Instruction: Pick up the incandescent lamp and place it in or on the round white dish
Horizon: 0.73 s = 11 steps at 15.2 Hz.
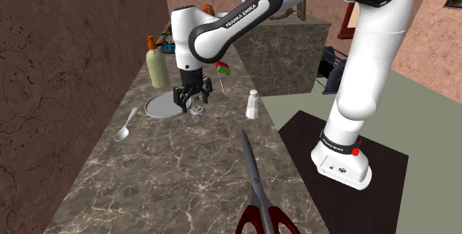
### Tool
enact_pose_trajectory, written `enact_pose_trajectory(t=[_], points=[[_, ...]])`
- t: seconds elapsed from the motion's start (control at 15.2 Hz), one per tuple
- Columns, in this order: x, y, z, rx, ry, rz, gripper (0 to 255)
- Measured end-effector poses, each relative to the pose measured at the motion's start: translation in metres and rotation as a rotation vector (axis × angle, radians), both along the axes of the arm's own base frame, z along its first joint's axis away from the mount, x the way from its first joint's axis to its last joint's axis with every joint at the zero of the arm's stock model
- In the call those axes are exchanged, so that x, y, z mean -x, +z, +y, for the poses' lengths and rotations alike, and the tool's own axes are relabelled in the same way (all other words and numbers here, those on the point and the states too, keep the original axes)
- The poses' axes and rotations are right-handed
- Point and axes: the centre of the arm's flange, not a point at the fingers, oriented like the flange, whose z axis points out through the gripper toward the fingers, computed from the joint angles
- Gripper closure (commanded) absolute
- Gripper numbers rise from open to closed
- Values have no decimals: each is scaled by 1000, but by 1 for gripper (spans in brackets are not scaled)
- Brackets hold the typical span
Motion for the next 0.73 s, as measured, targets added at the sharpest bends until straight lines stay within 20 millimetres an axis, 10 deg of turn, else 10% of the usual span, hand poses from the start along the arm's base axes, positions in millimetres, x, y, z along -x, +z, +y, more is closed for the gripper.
enact_pose_trajectory(t=[0.2, 0.26, 0.73], points=[[0, -1, 0, 0, 0, 0, 0], [0, -1, 0, 0, 0, 0, 255], [0, 0, 0, 0, 0, -1, 255]])
